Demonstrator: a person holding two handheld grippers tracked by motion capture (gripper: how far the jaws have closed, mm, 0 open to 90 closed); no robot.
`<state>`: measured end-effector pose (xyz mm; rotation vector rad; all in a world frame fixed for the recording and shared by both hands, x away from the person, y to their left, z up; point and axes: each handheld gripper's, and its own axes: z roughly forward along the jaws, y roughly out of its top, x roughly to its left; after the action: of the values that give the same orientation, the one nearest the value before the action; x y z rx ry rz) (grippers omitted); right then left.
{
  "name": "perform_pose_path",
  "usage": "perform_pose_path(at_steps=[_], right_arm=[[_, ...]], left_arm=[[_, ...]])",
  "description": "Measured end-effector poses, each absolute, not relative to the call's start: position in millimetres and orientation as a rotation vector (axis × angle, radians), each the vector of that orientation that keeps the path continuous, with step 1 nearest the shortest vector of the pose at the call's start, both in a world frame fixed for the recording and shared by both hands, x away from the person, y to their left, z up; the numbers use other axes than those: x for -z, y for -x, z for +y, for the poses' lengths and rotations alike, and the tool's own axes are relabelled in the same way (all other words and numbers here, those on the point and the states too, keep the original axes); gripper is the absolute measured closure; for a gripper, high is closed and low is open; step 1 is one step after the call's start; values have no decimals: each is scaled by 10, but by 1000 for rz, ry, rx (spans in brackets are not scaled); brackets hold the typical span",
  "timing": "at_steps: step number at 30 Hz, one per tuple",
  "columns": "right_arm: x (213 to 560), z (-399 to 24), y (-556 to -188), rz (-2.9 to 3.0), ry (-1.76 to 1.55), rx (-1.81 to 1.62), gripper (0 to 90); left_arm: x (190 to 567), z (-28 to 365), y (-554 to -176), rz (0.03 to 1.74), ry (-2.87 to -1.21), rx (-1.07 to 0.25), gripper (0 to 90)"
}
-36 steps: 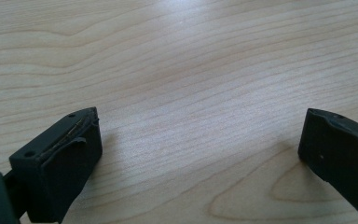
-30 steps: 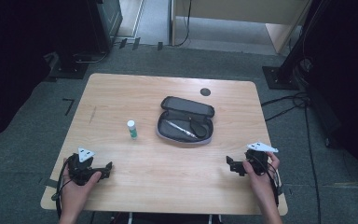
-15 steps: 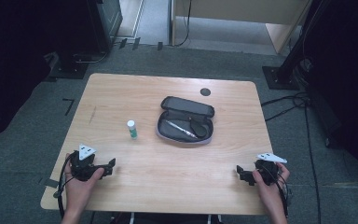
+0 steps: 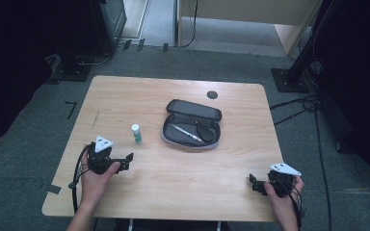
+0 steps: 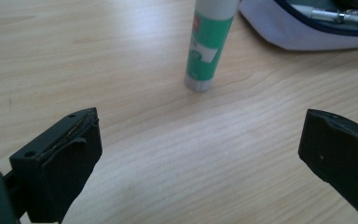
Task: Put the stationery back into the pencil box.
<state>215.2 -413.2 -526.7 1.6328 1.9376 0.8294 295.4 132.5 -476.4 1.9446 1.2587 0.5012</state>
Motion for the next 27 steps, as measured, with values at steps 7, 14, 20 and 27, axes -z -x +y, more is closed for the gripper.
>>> perform_pose_path(at_steps=[7,14,20,27], right_arm=[[5268,-4131,-2152,1936,-1633,-831,0],[5270,-4130,-2152,1941,-1625,-836,0],[5270,-4129,-2152,1944,-1620,-837,0],[5270,-4129,-2151,1950,-1616,-838,0]], left_arm=[[4706,1171,-3107,1229,-1931,-494,0],[4626,1078,-3269,1215,-1886,-519,141],[4616,1020,-3364,1211,-1888,-551,252],[4564,903,-3436,1216,-1911,-593,415]])
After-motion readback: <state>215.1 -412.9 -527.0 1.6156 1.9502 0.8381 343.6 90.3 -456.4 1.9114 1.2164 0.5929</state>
